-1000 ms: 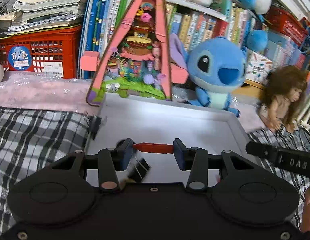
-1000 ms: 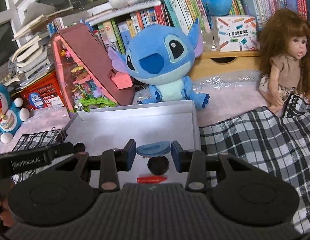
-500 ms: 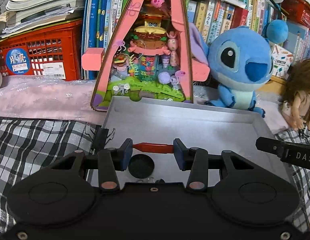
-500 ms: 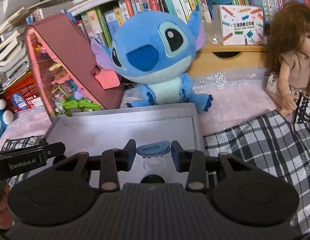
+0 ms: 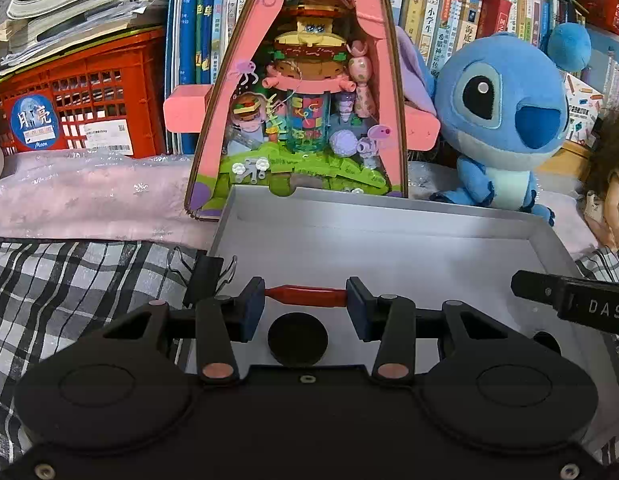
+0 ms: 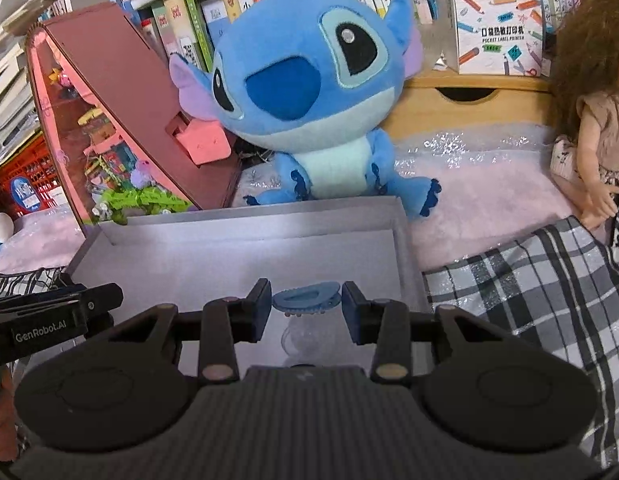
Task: Organize rigid objects
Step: 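Open the left tool to drop the red stick while the right tool releases the blue piece, then move both open tools back from the tray toward the cloth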
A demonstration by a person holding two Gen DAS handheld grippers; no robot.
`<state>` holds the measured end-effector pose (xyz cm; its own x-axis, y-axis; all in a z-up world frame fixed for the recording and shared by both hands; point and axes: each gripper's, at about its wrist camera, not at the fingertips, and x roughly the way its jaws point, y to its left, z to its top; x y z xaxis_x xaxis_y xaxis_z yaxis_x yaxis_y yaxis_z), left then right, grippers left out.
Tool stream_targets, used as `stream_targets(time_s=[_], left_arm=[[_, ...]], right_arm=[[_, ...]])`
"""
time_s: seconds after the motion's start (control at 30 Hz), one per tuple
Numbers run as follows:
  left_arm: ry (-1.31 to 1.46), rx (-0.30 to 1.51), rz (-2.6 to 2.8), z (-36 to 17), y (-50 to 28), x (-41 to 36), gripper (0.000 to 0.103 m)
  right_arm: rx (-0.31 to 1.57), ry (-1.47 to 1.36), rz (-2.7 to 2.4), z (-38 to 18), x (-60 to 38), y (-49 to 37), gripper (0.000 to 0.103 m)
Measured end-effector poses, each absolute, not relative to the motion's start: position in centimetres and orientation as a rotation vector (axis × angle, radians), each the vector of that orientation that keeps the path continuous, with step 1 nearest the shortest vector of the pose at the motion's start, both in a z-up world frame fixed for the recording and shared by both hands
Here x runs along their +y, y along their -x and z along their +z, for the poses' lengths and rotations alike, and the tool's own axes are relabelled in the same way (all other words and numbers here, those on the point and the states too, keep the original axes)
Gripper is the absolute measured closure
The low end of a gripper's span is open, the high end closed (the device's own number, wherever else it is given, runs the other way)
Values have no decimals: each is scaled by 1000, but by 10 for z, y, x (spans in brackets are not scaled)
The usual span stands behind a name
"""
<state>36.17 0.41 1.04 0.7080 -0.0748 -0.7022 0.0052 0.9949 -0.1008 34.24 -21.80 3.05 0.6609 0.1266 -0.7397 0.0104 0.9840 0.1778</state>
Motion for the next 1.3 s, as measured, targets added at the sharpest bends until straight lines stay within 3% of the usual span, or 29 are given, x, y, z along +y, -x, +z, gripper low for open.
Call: stream_targets(time_s=[0.83, 0.93, 1.0, 1.03, 1.17, 1.3], left_arm=[[63, 785, -24, 1, -364, 3, 61], [61, 776, -17, 4, -360, 2, 60], [55, 761, -12, 9, -356, 2, 54], [51, 749, -5, 12, -353, 2, 47], [64, 744, -18, 24, -343, 0, 37], [34, 700, -26, 40, -326, -4, 32]], right_arm=[[872, -138, 65, 17, -209, -345, 59], [867, -146, 62, 18, -210, -343, 55], [861, -148, 56, 20, -210, -341, 45], [854, -148, 56, 22, -211, -339, 45], [824, -148, 64, 33, -211, -328, 38], [787, -158, 78, 47, -211, -314, 31]])
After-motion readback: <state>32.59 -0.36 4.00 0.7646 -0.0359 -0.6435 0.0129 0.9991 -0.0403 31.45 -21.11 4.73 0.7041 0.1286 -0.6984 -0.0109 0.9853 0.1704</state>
